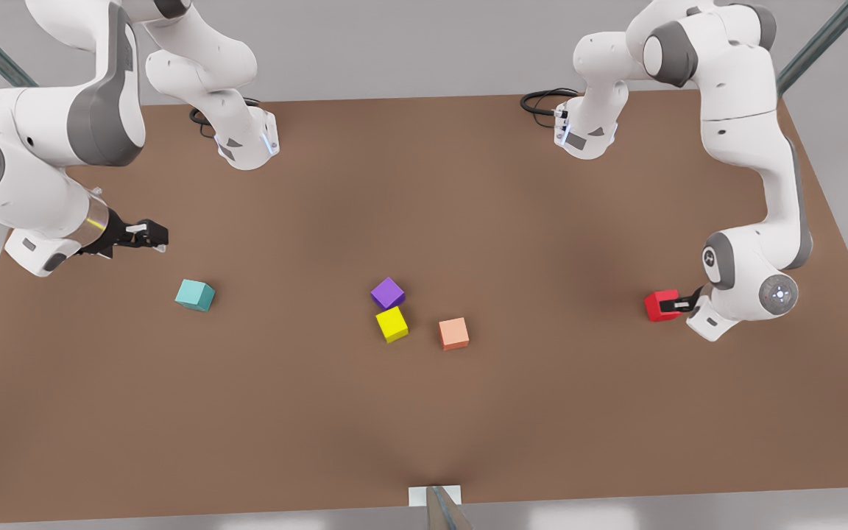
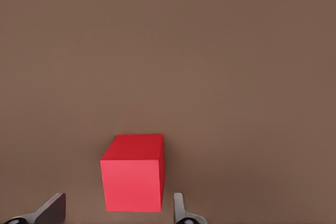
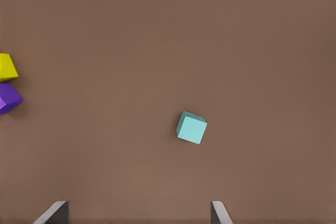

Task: Pick up red wooden cube and pass to hand red wooden cube and place in blue wooden cube

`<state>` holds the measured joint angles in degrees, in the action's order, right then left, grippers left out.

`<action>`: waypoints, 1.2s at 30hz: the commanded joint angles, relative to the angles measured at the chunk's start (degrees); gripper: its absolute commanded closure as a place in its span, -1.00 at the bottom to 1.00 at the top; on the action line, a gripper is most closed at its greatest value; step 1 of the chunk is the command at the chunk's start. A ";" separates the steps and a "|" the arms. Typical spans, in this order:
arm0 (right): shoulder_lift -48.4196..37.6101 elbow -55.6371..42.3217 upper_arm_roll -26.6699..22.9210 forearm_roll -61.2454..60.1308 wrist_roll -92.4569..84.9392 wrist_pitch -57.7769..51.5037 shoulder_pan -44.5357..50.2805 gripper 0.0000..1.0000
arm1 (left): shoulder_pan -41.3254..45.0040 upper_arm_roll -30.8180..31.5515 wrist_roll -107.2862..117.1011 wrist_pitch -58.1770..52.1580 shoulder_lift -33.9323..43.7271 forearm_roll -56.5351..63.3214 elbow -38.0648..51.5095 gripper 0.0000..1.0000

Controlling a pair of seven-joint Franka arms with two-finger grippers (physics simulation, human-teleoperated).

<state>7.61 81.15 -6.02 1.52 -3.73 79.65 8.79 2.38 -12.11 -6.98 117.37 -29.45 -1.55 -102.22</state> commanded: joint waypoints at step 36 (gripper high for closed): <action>9.70 -0.11 0.04 -16.45 -30.01 -0.28 -0.27 -1.00 | -1.41 7.89 0.65 -14.00 -6.32 -16.10 8.78 -0.14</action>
<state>16.75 81.04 -5.98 -7.16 -8.55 79.63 8.33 1.10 -4.76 -9.11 117.32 -35.91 -11.89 -94.58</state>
